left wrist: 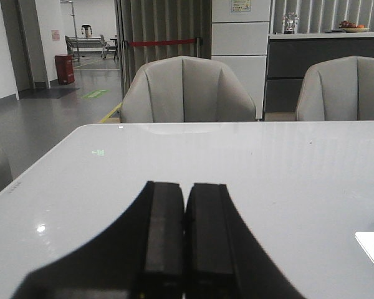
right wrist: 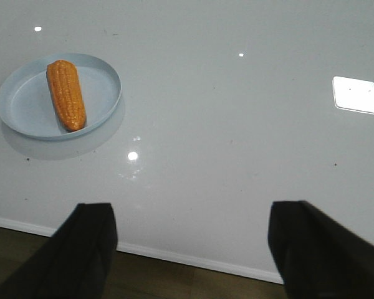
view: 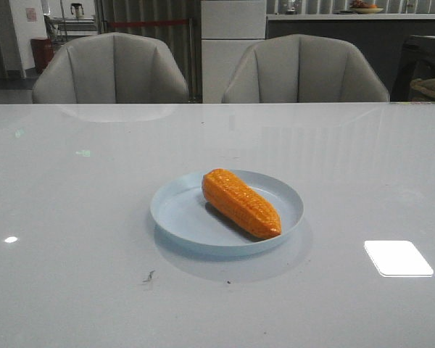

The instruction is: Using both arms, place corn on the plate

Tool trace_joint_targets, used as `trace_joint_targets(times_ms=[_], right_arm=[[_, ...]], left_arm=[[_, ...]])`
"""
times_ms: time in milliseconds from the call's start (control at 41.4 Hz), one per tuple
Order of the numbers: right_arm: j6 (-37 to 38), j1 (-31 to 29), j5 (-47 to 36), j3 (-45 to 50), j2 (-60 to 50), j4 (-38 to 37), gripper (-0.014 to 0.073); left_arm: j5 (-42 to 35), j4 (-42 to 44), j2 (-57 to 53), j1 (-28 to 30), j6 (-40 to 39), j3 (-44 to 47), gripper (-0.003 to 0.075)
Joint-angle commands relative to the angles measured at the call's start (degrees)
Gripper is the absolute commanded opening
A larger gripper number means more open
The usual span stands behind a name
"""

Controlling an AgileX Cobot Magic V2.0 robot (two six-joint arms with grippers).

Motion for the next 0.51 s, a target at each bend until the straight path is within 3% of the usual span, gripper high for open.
trace_joint_targets(times_ms=[0, 290, 483], right_arm=[[-0.3, -0.2, -4.3, -1.3, 1.3, 0.4, 0.0605], [-0.3, -0.2, -4.7, -1.3, 1.3, 0.8, 0.0599], [-0.3, -0.1, -11.7, 1.5, 1.3, 3.5, 0.0503]], left_arm=[[-4.5, 0.0, -1.0, 0.1, -0.7, 2.1, 0.0089], [-4.5, 0.0, -0.9, 0.1, -0.7, 2.1, 0.0089], [-4.5, 0.0, -0.9, 0.1, -0.7, 2.1, 0.0089]])
